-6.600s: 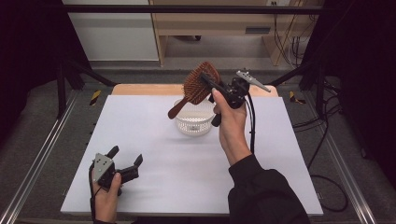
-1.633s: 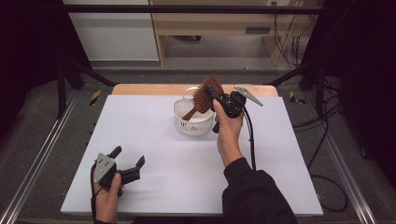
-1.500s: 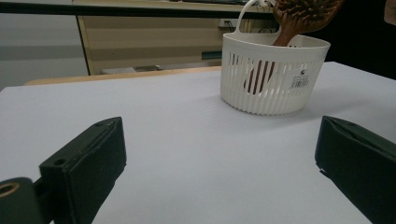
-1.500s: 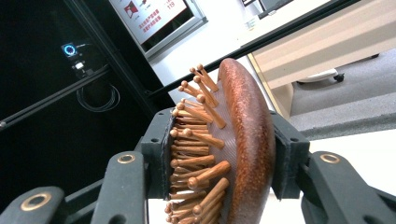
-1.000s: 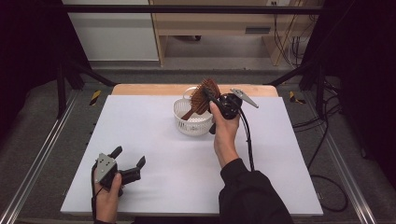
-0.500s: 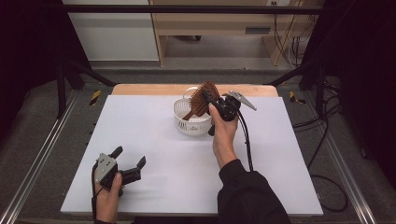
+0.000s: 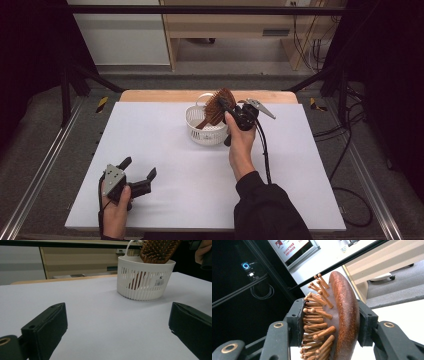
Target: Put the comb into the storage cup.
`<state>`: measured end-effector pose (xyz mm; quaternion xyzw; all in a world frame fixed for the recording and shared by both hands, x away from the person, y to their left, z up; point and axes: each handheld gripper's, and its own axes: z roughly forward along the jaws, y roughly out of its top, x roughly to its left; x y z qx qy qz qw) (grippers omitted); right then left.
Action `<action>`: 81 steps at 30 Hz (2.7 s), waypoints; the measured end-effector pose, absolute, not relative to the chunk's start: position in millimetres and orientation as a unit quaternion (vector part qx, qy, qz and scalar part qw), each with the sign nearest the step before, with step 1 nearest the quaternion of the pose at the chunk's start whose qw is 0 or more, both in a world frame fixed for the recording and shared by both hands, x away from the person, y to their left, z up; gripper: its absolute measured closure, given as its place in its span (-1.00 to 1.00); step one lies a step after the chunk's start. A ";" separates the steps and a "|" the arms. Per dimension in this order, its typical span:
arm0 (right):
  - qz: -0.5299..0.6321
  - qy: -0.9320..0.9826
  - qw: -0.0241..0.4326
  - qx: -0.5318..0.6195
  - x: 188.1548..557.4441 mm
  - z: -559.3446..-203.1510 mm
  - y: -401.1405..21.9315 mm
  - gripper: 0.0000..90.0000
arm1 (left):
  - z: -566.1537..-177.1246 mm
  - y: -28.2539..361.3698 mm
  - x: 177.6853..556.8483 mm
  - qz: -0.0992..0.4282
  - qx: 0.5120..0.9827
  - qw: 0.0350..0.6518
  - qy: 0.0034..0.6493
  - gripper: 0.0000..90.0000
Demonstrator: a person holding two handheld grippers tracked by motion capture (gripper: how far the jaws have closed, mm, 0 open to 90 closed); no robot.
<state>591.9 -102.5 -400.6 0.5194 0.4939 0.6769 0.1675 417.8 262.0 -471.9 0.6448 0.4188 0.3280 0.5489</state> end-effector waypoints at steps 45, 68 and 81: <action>0.658 0.515 0.165 0.524 594.7 -405.4 -117.2 0.04 | -472.3 261.6 418.0 0.329 0.645 0.548 0.419 -0.95; 0.653 0.518 0.164 0.528 596.2 -408.4 -122.2 0.01 | -472.3 261.9 417.9 0.328 0.645 0.549 0.419 -0.96; 0.649 0.520 0.161 0.532 596.2 -410.4 -125.8 -0.02 | -472.4 262.0 418.0 0.328 0.645 0.549 0.419 -0.96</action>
